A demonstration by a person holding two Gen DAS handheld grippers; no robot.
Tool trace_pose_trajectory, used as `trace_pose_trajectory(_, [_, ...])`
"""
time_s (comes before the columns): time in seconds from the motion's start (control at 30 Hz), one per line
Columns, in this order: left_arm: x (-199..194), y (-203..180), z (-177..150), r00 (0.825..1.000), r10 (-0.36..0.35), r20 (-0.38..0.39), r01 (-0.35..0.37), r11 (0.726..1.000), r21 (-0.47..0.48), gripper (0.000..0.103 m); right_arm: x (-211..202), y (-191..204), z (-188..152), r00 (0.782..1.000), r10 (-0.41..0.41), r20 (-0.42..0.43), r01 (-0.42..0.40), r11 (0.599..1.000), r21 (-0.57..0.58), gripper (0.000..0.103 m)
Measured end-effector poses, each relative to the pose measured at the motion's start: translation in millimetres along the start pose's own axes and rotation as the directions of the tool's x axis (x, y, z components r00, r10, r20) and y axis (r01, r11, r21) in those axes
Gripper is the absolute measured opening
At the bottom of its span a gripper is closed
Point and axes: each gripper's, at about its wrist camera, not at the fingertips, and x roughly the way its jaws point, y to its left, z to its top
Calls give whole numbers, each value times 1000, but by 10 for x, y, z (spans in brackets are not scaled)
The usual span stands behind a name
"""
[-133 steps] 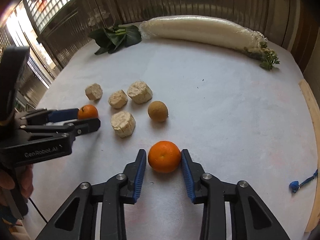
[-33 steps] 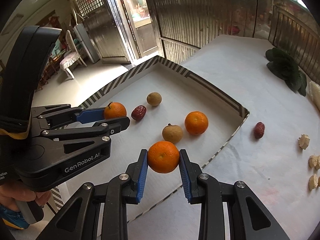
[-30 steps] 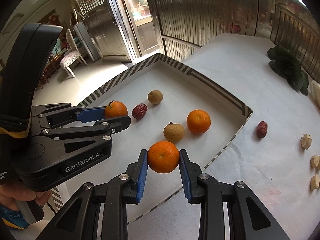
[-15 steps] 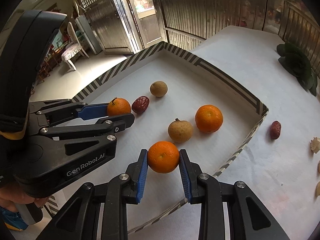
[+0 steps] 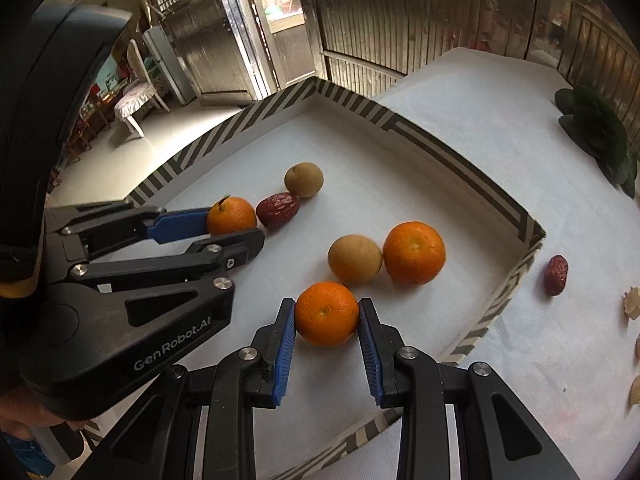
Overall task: Organize fruits
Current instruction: 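Open both tools to drop the oranges into the tray, then move both open tools back toward the red date and beige pieces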
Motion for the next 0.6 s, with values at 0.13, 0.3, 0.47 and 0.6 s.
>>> trace_pose_trajectory(0.13, [0,-9,-7,1000,6,3,-6,1000,-3,31,-6,-16,-3,1000,3,13,-3,1000,5,31])
trace_pose_trajectory(0.3, [-4,17,-4,1000,-1,-9,1,1000,-23,32,-83,43,-44,1000,10,14,-10,1000,-22,46])
trace_pose_trajectory(0.47, [-73,89,-18,1000,5,-7,-5,998,-56,59,-234,21,-91,999,21,38,-21,1000,4,47])
trace_pose_trajectory(0.6, [-157,95,-18,1000,5,1,-4,997,-71,59,-397,-32,-157,998,22,66,-24,999,30,47])
